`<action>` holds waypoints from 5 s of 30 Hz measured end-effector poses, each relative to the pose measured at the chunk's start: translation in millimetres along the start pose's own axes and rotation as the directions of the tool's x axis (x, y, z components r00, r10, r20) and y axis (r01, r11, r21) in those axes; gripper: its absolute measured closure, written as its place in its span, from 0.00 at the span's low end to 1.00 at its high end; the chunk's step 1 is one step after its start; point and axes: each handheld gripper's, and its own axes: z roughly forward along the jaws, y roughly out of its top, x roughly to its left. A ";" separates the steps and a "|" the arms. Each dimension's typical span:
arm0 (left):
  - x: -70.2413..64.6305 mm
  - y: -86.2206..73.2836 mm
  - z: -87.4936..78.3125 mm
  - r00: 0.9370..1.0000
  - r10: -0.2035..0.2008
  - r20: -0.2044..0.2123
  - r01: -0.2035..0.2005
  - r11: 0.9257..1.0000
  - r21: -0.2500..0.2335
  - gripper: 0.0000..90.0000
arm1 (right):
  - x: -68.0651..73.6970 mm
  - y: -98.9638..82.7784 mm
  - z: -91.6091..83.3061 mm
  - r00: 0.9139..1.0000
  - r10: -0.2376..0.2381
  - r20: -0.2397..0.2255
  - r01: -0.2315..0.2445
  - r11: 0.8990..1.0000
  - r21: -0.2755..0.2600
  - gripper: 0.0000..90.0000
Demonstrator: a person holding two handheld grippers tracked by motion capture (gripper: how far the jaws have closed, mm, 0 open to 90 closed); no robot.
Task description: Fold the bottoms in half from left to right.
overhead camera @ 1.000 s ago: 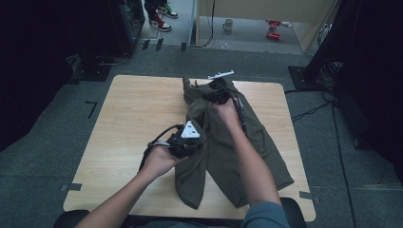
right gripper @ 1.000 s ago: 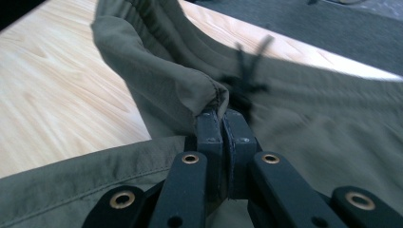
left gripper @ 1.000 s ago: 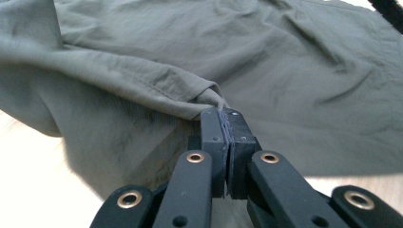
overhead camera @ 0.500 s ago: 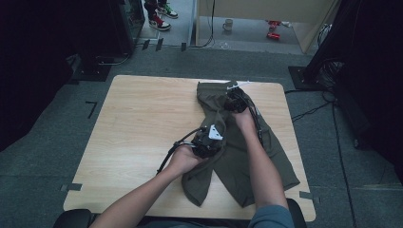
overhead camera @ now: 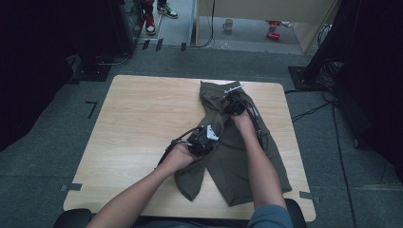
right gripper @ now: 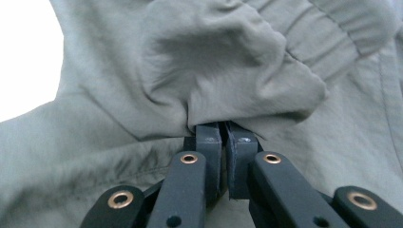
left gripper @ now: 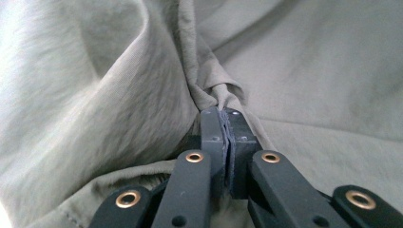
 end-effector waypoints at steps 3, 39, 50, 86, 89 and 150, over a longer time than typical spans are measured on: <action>18.5 -10.3 -6.0 0.999 -0.052 0.000 0.052 0.999 -0.002 0.99 | 2.8 0.8 1.6 1.000 0.006 -0.003 -0.006 1.000 -0.009 0.96; 136.1 -75.4 -73.1 0.945 -0.269 -0.186 0.267 0.963 -0.038 0.99 | 52.9 16.2 7.4 0.994 0.010 -0.108 -0.020 0.996 -0.085 0.96; 83.5 -59.5 -139.2 0.970 -0.238 -0.058 0.224 0.957 -0.186 0.99 | 29.0 21.0 -31.3 0.982 0.086 -0.167 -0.118 0.973 -0.197 0.96; -54.5 24.3 -73.9 0.937 -0.059 0.345 0.142 0.965 -0.220 0.87 | -22.8 -12.9 -42.4 0.993 0.119 -0.012 -0.119 0.989 -0.091 0.83; -53.8 23.2 -74.9 0.942 -0.040 0.334 0.120 0.967 -0.224 0.77 | -28.7 -17.0 -47.2 0.991 0.136 -0.002 -0.135 0.984 -0.114 0.79; 71.3 -73.1 -31.9 0.979 -0.203 0.016 0.203 0.967 -0.150 0.63 | 36.9 -105.3 -37.5 0.992 -0.106 -0.069 0.086 0.965 -0.246 0.58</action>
